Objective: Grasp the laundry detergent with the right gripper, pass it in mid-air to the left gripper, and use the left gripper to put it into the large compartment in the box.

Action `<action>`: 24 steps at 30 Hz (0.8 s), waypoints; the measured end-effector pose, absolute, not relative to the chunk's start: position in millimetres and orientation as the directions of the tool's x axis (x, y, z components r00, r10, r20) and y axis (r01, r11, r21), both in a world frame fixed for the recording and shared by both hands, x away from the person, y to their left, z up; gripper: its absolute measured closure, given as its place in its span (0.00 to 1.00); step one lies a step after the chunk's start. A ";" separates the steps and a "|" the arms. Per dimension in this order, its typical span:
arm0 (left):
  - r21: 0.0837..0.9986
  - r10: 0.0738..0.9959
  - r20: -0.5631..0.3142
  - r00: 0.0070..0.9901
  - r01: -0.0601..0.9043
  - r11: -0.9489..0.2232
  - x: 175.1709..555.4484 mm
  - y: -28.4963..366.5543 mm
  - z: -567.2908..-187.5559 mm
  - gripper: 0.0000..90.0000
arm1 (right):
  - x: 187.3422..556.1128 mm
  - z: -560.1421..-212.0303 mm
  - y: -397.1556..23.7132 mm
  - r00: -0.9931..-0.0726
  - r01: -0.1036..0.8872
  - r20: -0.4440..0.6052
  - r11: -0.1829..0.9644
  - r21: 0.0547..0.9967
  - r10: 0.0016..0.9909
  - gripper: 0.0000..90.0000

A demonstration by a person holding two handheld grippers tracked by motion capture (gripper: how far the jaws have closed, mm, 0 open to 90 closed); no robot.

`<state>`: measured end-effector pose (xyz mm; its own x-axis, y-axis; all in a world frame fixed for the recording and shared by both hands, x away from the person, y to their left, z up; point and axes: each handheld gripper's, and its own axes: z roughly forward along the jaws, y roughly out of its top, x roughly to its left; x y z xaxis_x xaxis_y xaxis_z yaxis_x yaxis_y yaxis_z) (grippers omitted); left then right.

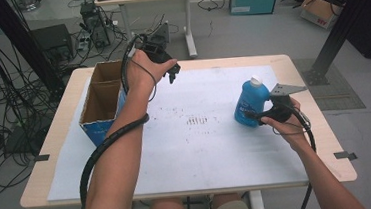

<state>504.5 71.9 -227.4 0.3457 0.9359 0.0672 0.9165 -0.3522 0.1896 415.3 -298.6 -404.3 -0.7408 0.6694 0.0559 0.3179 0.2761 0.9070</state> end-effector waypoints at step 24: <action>0.188 0.939 0.063 0.338 0.920 -0.344 505.0 74.2 -227.8 0.07 | 416.6 -405.9 -297.3 -0.742 0.322 0.058 0.280 0.904 0.668 0.02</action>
<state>505.0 74.2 -227.8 0.3380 0.9390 0.0632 0.9200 -0.3438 0.1884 416.6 -297.3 -405.9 -0.7422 0.6676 0.0580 0.3224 0.2800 0.9042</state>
